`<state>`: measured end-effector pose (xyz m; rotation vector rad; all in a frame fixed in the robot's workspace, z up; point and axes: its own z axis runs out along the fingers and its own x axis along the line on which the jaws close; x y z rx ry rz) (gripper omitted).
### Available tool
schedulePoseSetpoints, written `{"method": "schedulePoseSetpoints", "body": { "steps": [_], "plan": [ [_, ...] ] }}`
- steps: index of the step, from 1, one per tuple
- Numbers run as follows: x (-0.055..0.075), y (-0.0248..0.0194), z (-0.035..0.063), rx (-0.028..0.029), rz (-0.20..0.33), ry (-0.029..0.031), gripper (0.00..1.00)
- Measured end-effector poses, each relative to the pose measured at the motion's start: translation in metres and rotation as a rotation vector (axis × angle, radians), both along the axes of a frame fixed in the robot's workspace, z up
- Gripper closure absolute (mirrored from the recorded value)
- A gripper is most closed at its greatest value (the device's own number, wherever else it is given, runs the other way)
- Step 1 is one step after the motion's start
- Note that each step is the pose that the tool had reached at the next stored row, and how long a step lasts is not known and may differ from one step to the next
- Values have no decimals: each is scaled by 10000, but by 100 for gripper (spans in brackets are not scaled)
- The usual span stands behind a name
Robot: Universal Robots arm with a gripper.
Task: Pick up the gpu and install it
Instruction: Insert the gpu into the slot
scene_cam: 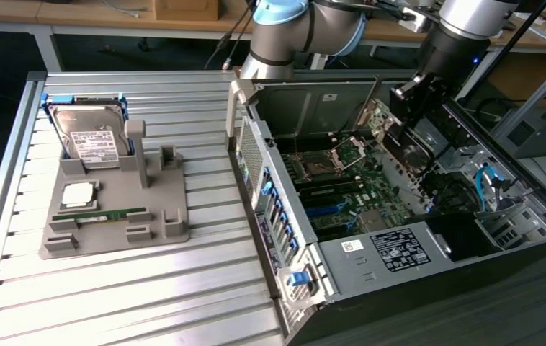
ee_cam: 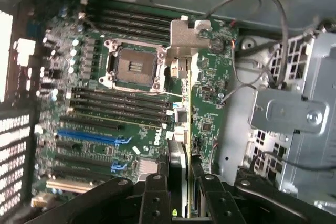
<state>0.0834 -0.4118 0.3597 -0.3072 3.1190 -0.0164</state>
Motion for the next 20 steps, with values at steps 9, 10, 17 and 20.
{"method": "schedulePoseSetpoints", "body": {
  "steps": [9,10,17,20],
  "plan": [
    [0,0,-13,1,2532,0,73],
    [0,0,-15,0,2800,0,73],
    [0,0,-20,1,3789,0,73],
    [0,0,-22,0,4088,0,73]
  ]
}}
